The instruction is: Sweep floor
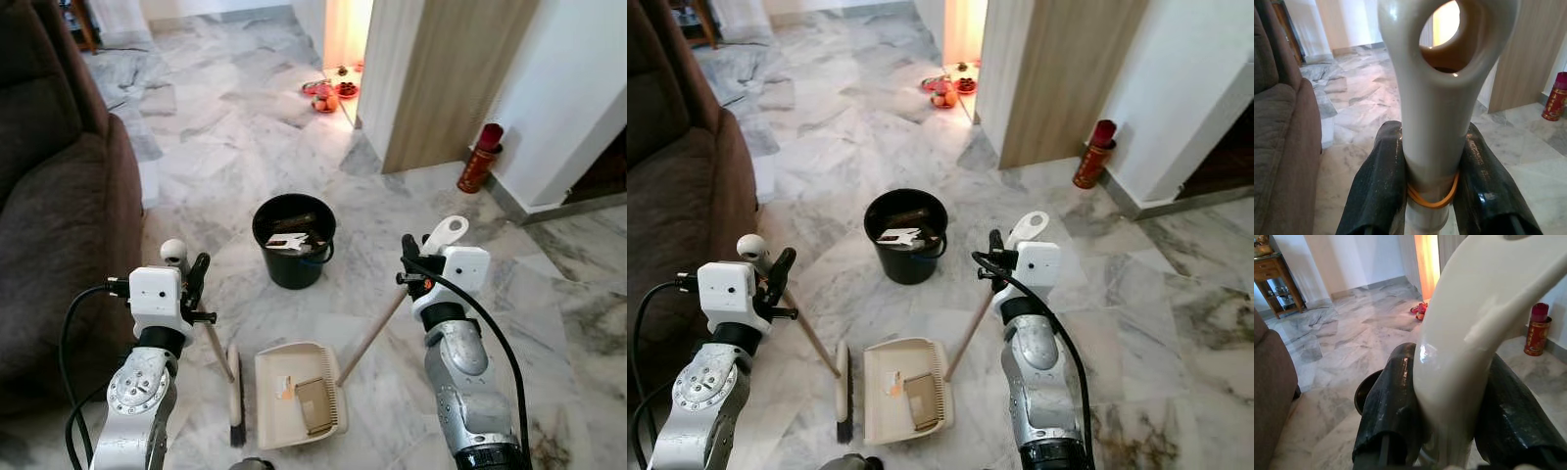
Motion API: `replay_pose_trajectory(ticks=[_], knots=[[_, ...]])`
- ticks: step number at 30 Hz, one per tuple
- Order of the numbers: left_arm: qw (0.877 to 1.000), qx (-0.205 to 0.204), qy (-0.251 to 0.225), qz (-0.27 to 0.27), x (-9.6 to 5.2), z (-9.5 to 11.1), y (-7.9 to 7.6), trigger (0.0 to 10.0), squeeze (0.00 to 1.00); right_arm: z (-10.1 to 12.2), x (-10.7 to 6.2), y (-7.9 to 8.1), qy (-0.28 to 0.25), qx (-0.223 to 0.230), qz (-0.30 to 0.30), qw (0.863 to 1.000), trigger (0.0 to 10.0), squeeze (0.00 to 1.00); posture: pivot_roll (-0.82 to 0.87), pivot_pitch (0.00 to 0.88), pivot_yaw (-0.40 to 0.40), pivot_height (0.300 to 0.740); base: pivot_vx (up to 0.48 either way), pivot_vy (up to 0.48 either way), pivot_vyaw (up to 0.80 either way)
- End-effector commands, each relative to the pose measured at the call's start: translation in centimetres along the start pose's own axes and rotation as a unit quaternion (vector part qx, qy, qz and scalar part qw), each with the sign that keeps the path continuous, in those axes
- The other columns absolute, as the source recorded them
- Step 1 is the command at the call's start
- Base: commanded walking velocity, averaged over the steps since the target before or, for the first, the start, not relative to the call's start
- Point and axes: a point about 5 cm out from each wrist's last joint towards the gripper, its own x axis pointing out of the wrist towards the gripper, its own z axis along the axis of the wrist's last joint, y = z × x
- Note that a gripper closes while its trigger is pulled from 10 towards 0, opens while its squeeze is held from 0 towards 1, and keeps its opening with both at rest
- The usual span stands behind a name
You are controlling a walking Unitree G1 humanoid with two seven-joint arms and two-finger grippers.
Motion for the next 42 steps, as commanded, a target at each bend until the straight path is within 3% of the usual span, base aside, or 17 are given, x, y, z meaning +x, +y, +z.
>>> replay_pose_trajectory(ticks=[1,25,36,42], knots=[[1.0,0.01,-0.007,-0.002,0.15,0.5,0.06,10.0,0.0,0.59,0.13,0.31,-0.015,0.011,0.003,1.0,10.0,0.0,0.19,0.165,-0.008,0.74,0.285,0.0,0.0],[1.0,0.011,-0.001,-0.005,0.17,0.39,0.04,10.0,0.0,0.43,0.09,0.37,-0.011,0.009,0.003,1.0,10.0,0.0,0.19,0.156,-0.009,0.74,0.314,0.0,0.0],[1.0,0.009,-0.005,-0.007,0.12,0.33,-0.1,10.0,0.0,0.43,0.17,0.31,-0.009,0.009,0.002,1.0,10.0,0.0,0.19,0.141,-0.009,0.74,0.0,0.0,0.0],[1.0,0.011,-0.005,-0.005,0.06,0.27,0.01,10.0,0.0,0.42,0.18,0.01,0.004,0.055,-0.01,0.998,10.0,0.0,0.19,0.132,-0.011,0.74,0.0,0.0,0.0]])
